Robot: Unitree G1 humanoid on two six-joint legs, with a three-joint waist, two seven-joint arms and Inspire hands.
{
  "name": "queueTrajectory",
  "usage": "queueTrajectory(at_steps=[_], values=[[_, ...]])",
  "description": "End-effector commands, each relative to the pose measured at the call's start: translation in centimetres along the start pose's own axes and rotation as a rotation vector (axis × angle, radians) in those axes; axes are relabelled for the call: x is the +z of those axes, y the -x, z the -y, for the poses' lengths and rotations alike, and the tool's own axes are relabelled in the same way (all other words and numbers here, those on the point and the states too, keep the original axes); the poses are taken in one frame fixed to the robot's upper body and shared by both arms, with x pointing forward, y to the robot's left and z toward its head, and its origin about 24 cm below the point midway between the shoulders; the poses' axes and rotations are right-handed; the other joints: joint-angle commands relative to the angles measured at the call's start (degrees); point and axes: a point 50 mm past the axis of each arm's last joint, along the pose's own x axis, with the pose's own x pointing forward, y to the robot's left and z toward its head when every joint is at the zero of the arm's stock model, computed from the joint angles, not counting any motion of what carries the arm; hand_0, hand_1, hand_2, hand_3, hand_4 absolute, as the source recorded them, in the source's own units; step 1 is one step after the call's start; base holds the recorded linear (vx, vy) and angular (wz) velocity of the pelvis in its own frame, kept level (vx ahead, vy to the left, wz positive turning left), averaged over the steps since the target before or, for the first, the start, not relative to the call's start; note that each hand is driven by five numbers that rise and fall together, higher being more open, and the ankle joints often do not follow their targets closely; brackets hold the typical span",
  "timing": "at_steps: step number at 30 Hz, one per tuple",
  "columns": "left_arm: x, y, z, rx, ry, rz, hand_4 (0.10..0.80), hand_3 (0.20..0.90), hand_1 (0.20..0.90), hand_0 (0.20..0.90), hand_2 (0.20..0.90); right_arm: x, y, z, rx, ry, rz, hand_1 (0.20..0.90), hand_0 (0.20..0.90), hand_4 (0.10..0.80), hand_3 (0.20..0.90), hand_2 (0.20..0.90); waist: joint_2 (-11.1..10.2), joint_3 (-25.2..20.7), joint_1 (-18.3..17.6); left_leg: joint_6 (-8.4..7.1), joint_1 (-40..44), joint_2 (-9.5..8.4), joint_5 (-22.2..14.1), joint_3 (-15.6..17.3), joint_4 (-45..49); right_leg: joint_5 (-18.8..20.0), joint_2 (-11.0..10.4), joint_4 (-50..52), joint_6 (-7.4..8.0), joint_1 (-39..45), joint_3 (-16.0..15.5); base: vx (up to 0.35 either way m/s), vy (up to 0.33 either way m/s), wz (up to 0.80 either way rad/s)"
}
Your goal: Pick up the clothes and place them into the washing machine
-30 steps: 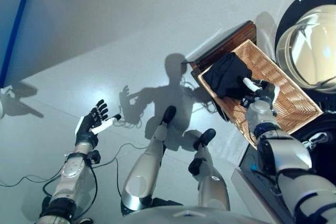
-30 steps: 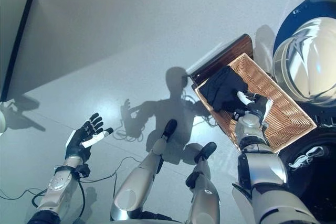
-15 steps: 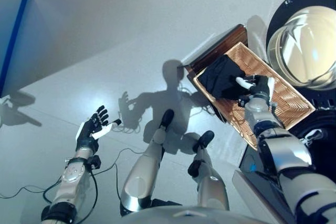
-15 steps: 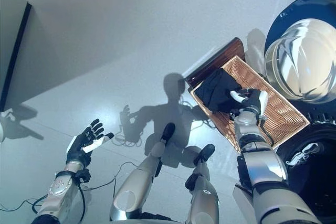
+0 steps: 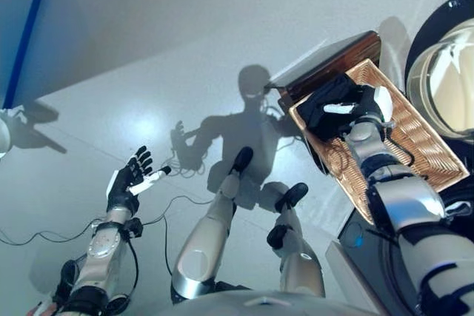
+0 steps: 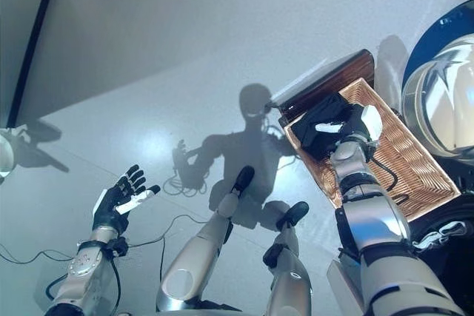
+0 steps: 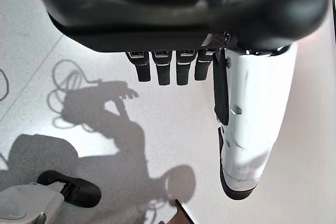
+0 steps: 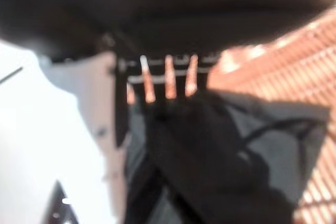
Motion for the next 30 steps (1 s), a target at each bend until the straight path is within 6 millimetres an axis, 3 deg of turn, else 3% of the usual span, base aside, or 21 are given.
queueTrajectory(at_steps=[1,8,17,30], values=[[2.1,0.7,-2.1,0.058,-0.033,0.115,0.8,0.9,0.9,0.9,0.9,0.6,-1.0,3.1,-0.119,0.072,0.044,0.9,0.9,0.8,0.9,0.9,-2.94,0.43,0.65,-1.33,1.4,-2.22,-1.98,1.95,-2.58,0.19,-1.4,-0.26,3.34,1.54,0.03,0.049,0.054,0.03],[2.3,0.6,-2.4,0.069,-0.042,0.119,0.8,0.9,0.9,0.9,0.9,0.0,-0.9,3.0,-0.118,0.061,0.03,0.9,0.9,0.8,0.9,0.9,-4.23,0.24,0.52,-1.15,2.01,-2.25,-2.34,1.81,-2.58,0.41,-1.63,-0.26,3.7,2.68,-0.41,0.038,0.048,0.03],[2.0,0.7,-2.9,0.107,-0.037,0.105,0.8,0.9,0.9,0.9,0.9,1.7,-0.9,2.9,-0.137,-0.028,0.053,0.9,0.9,0.8,0.9,0.9,-4.74,1.04,0.01,-0.92,2.81,-2.14,-2.57,2.7,-2.58,0.58,-1.51,-0.26,3.39,2.98,-0.17,-0.005,0.031,-0.08],[2.1,1.1,-2.9,0.057,-0.052,0.105,0.8,0.9,0.9,0.9,0.9,0.4,-1.8,6.3,-0.22,-0.09,-0.044,0.9,0.9,0.8,0.9,0.9,-1.3,2.63,0.84,-0.95,0.76,-2.51,-1.81,2.78,-2.58,1.13,-1.88,-0.26,3.53,0.18,0.16,-0.029,0.003,-0.01]])
